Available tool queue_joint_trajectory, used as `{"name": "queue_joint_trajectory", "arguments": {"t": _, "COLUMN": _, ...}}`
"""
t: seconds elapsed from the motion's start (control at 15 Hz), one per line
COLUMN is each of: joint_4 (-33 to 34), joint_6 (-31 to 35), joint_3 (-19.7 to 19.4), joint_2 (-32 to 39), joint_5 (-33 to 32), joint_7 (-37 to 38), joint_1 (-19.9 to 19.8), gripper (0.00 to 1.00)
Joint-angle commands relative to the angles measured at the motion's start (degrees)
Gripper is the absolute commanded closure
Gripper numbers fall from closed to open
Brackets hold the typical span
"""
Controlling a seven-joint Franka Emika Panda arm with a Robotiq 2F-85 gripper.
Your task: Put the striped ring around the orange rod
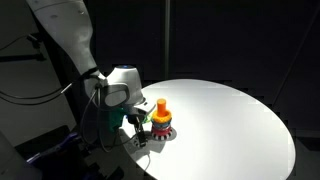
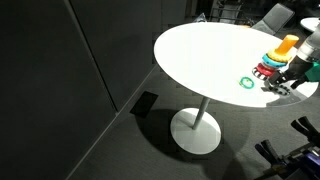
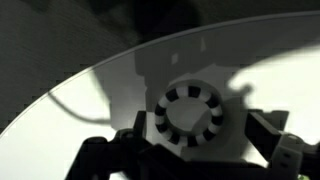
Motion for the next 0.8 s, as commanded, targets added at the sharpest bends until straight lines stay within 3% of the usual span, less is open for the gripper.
{"name": "queue_joint_trajectory", "arguments": {"t": 0.0, "joint_4": 0.6, "joint_6": 1.2, "joint_3": -0.5, "joint_2": 0.9, "joint_5": 2.9, "joint_7": -1.5, "joint_1": 0.8, "gripper": 0.00}}
{"name": "queue_joint_trajectory", "arguments": {"t": 0.33, "joint_4": 0.6, "joint_6": 1.4, "joint_3": -0.3, "joint_2": 1.3, "joint_5": 5.1, "joint_7": -1.9, "joint_1": 0.5, "gripper": 0.03}}
{"name": "queue_joint_trajectory", "arguments": {"t": 0.4, "joint_4": 0.6, "joint_6": 1.4, "joint_3": -0.2, "joint_2": 1.4, "joint_5": 5.5, "joint_7": -2.0, "joint_1": 0.5, "gripper": 0.24}}
{"name": "queue_joint_trajectory", "arguments": {"t": 0.53, "joint_4": 0.6, "joint_6": 1.5, "joint_3": -0.1, "joint_2": 1.4, "joint_5": 6.1, "joint_7": -2.0, "joint_1": 0.4, "gripper": 0.32}}
{"name": "queue_joint_trajectory", "arguments": {"t": 0.73, "joint_4": 0.7, "joint_6": 1.2, "joint_3": 0.4, "joint_2": 0.9, "joint_5": 7.2, "joint_7": -2.1, "joint_1": 0.1, "gripper": 0.57}}
